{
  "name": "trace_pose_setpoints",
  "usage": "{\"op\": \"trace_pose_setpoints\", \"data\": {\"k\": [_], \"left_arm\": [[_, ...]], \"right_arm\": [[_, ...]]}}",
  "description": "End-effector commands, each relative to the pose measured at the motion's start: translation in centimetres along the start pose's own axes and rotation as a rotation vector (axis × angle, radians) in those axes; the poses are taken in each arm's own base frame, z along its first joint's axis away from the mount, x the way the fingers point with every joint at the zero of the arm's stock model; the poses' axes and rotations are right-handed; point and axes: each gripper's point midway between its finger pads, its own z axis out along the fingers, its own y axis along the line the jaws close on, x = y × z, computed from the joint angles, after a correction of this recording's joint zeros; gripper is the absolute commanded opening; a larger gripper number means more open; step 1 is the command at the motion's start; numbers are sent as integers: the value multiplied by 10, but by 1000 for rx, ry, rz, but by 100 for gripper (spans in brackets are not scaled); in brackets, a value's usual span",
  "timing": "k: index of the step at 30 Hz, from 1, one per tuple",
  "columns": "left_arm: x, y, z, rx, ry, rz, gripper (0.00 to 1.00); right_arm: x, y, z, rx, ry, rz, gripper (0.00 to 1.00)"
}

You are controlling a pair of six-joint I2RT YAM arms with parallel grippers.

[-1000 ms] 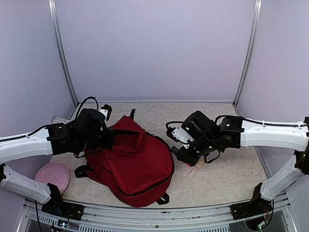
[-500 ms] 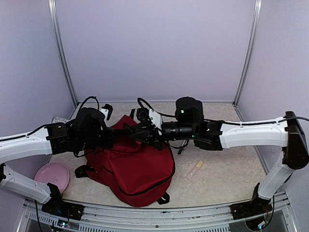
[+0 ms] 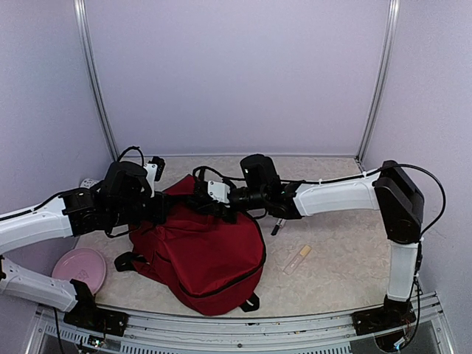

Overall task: Pack the student bag
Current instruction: Place the pen in the lower front pocket of the bag, then pick up the pen from the corner of the board.

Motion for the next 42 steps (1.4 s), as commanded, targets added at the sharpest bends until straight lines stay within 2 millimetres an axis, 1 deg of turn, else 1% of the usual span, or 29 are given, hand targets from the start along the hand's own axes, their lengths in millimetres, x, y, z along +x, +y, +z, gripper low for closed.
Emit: {"op": "trace_pose_setpoints", "data": {"k": [1,4,5,7,8,10,11,12,13,15,16,18,21,22,23,24,25,26,27,28,29,30,32,34,37,39,42], "left_arm": [[-32,-18,-12,100,-111,-37,2],[-30,-20,-8,108,-98,-35,2],[-30,-21,-8,111,-97,-34,2],[-31,-21,-7,108,-99,-36,2],[-33,-21,-8,105,-103,-40,2],[-33,-19,-8,95,-104,-45,2],[-33,-17,-8,85,-103,-47,3],[-31,-15,-8,75,-99,-49,4],[-30,-13,-7,66,-96,-51,6],[-26,-11,-4,54,-85,-51,9],[-24,-10,-3,49,-79,-52,9],[-20,-9,1,44,-66,-51,9],[-18,-10,4,45,-56,-49,9],[-17,-10,4,42,-52,-48,9],[-17,-10,5,41,-51,-46,9],[-16,-10,5,38,-48,-45,9],[-15,-10,5,36,-47,-44,9],[-14,-9,5,33,-46,-41,9],[-15,-9,4,33,-49,-39,9],[-14,-9,4,34,-50,-36,9],[-14,-10,4,38,-52,-35,9],[-14,-10,4,41,-56,-34,9],[-12,-11,6,43,-54,-33,9],[-11,-11,7,44,-51,-31,9],[-7,-14,8,46,-43,-20,9],[-5,-15,8,46,-37,-11,9],[-3,-16,7,45,-32,-5,9]], "right_arm": [[17,-13,7,71,125,-105,0],[5,-26,13,125,136,-102,0],[1,-32,15,153,140,-95,4],[-4,-44,18,192,152,-59,16],[-10,-52,18,206,156,-42,23],[-11,-53,17,197,183,1,42],[-10,-51,14,187,197,22,50],[-15,-49,9,186,195,36,54],[-19,-46,3,180,197,48,58],[-34,-39,-12,177,191,54,73],[-40,-34,-19,168,195,61,78],[-57,-27,-33,147,192,111,80],[-90,-18,-68,95,132,228,79],[-92,-19,-81,110,130,277,79],[-88,-27,-96,165,152,332,80],[-78,-33,-110,212,187,414,80],[-56,-42,-126,298,256,508,80],[-30,-48,-144,394,344,596,79],[1,-50,-164,508,447,685,78],[29,-46,-184,617,547,755,76],[53,-37,-203,709,637,807,76],[76,-23,-218,765,706,851,76],[112,8,-239,836,789,952,78],[139,36,-250,876,836,1044,80],[175,71,-251,897,894,1163,83],[190,83,-249,918,919,1206,84],[204,90,-243,931,938,1232,84]]}}
